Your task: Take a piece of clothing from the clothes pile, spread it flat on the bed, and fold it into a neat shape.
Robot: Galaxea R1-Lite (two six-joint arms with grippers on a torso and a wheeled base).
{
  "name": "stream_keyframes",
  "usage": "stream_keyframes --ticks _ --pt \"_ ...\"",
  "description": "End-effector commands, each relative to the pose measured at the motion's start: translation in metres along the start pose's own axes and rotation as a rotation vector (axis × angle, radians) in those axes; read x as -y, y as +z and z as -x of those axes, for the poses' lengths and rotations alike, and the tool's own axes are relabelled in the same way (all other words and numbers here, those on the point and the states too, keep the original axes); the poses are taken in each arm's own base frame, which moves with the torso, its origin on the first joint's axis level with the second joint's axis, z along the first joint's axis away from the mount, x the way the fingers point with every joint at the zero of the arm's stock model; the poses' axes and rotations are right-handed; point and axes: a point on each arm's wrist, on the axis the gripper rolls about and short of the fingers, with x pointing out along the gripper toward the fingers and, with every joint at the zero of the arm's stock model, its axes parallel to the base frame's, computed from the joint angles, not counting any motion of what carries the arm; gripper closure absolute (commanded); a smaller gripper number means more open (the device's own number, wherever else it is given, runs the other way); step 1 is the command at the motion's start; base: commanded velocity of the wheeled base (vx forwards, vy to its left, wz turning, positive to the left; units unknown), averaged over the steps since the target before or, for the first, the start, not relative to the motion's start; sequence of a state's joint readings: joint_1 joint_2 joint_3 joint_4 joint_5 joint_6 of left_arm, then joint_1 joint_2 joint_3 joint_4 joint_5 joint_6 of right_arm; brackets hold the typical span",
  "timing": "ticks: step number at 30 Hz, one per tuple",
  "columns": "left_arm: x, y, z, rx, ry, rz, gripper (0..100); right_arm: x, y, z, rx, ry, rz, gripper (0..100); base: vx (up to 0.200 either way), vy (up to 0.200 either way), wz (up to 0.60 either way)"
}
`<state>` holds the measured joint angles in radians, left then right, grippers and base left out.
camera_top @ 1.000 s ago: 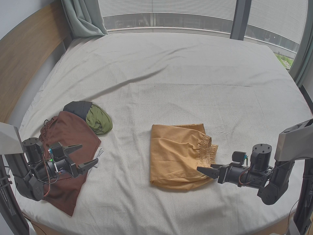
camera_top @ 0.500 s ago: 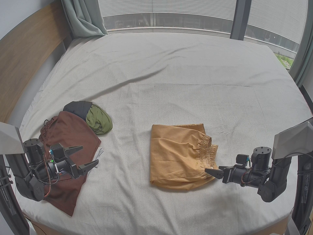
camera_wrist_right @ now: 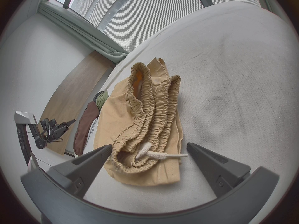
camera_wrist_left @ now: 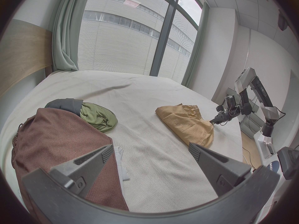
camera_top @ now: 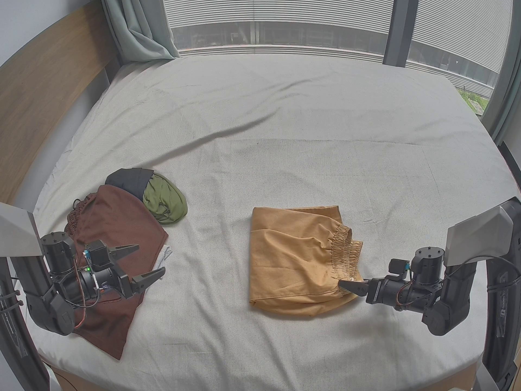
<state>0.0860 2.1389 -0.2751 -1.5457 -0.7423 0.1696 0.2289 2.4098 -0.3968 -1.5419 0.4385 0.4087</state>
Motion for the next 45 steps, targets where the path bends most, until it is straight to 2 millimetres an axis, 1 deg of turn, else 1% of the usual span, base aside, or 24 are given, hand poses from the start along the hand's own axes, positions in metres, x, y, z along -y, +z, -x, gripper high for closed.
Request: stream_keyframes --ticks 1,2,4,8,10,20,27,28,42,45 --pt "0.0 -0.001 0.0 -0.003 -0.001 0.002 0 -0.005 -0.002 -0.009 -0.004 0.025 -0.019 0 0.0 0.0 0.0" --pt "0.0 -0.001 0.0 -0.003 -0.001 0.002 0 -0.005 -0.002 -0.009 -0.004 0.025 -0.019 0 0.0 0.0 0.0" --pt "0.0 -0.001 0.0 -0.002 0.0 0.003 0 -0.015 -0.001 -0.017 -0.002 0.06 -0.06 0 0.0 0.0 0.0" --pt "0.0 0.0 0.0 0.0 -0.002 0.0 0 -0.028 -0.003 -0.026 0.001 0.079 -0.113 0 0.0 0.0 0.0" --pt "0.0 0.0 0.0 0.0 -0.003 0.0 0 -0.032 -0.002 -0.03 0.013 0.08 -0.118 0 0.0 0.0 0.0" --pt "0.001 -0.001 0.0 -0.001 -0.013 0.001 0 -0.035 -0.003 -0.035 0.021 0.08 -0.113 0 0.0 0.0 0.0" --pt "0.001 -0.001 0.001 -0.002 -0.014 0.002 0 -0.033 -0.006 -0.036 0.014 0.07 -0.116 0 0.0 0.0 0.0" --pt "0.001 -0.001 0.001 -0.003 -0.013 0.003 0 -0.033 -0.006 -0.036 0.015 0.069 -0.116 100 0.0 0.0 0.0" --pt "0.001 -0.001 0.001 -0.003 -0.013 0.003 0 -0.033 -0.006 -0.036 0.015 0.067 -0.119 100 0.0 0.0 0.0" --pt "0.001 -0.001 0.001 -0.003 -0.013 0.003 0 -0.036 -0.007 -0.036 0.01 0.074 -0.119 100 0.0 0.0 0.0"
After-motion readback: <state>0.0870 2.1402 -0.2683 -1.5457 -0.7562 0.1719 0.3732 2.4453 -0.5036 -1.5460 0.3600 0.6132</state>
